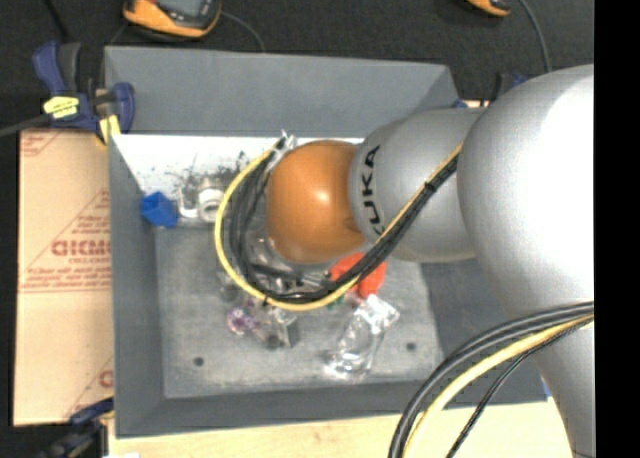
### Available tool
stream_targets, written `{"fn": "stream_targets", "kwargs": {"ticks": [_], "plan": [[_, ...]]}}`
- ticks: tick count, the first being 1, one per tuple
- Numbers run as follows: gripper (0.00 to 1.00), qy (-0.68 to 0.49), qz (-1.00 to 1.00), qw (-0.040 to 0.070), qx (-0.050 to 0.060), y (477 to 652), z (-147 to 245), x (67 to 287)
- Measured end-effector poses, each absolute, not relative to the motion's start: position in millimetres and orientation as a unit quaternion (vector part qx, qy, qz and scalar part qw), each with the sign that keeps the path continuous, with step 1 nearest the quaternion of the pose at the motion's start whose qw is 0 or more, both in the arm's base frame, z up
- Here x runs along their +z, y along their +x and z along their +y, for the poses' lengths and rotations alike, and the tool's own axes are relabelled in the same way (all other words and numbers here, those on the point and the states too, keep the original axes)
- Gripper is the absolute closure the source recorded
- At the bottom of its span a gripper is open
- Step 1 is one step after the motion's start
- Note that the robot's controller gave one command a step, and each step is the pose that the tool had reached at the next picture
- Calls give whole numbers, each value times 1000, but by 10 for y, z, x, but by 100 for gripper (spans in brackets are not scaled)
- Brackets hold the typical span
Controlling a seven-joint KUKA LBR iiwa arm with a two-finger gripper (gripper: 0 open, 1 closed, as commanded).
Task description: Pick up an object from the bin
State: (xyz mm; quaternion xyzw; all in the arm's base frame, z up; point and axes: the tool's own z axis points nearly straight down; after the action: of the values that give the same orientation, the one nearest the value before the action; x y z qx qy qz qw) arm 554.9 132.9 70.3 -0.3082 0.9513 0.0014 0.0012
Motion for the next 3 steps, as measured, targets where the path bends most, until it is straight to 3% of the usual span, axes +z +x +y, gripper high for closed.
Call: {"fn": "stream_targets", "kwargs": {"ticks": [1, 3], "plan": [[100, -307, 952, 1, 2, 5548, 1330, 703], [100, -303, 953, 4, -1, 5588, 1320, 1370]]}}
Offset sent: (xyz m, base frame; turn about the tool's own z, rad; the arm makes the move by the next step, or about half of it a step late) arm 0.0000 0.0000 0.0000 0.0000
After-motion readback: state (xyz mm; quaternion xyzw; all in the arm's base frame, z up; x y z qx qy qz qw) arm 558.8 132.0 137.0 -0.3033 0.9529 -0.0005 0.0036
